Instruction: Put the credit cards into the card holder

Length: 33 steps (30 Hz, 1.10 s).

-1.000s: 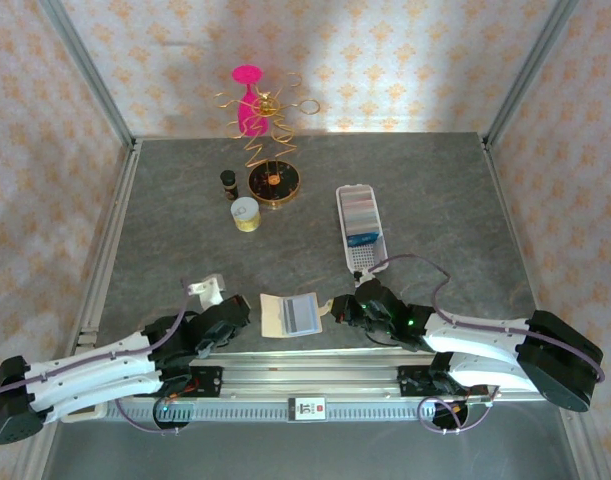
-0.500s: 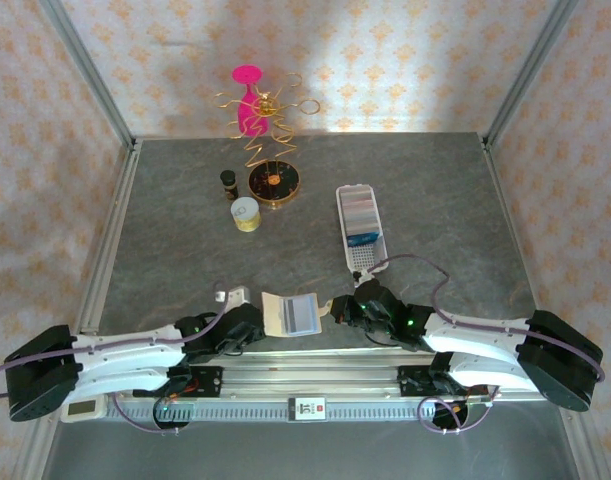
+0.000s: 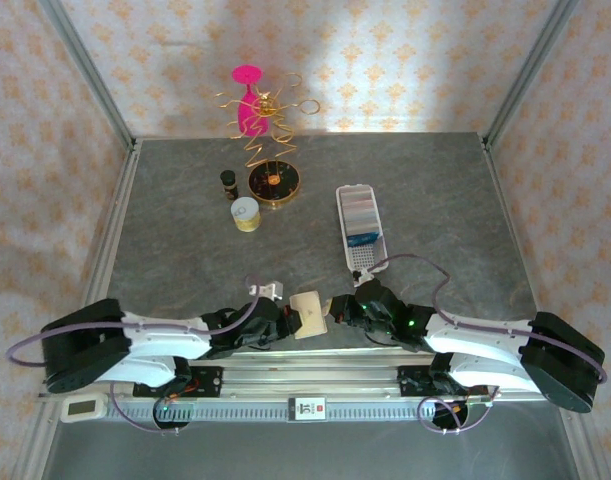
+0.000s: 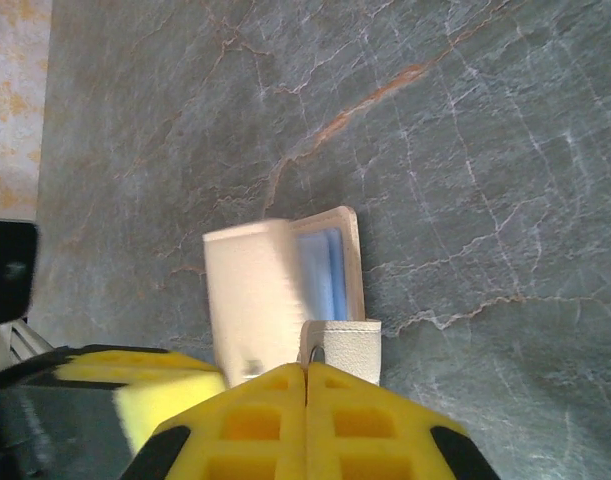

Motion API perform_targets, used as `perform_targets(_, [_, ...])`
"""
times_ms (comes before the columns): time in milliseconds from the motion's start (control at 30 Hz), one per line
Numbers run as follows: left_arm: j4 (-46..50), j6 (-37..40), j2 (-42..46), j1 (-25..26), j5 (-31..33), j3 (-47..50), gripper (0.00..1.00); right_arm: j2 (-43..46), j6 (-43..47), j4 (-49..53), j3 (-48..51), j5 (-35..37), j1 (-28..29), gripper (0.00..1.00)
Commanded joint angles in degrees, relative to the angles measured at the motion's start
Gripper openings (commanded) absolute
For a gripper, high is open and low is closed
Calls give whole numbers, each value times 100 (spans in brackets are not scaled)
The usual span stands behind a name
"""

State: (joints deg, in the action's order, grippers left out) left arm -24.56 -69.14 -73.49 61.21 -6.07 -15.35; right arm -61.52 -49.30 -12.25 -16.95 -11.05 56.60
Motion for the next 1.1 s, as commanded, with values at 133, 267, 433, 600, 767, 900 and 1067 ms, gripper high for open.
perform_targets(133, [-478,-11,-514,97,-124,-188,0,192,48,-103,-17,-90,71,0])
perform_targets(267, [-118,-130,-543,95,21,-123,0,-21,328,265,-202,-147,79,0])
perform_targets(433, [-94,-216,-617,96,48,-44,0,-464,702,638,-513,-280,80,0])
perform_targets(600, [-197,-238,-800,101,-43,-98,0,-800,815,557,-655,-544,81,0])
perform_targets(767, [-268,-257,-890,94,-79,-81,0,-1036,946,692,-790,-668,139,0])
perform_targets(900, [-362,-279,-912,101,-114,-34,0,-1177,979,805,-847,-635,158,0])
perform_targets(1067, [-386,-301,-897,106,-117,4,0,-1203,975,932,-871,-524,153,0])
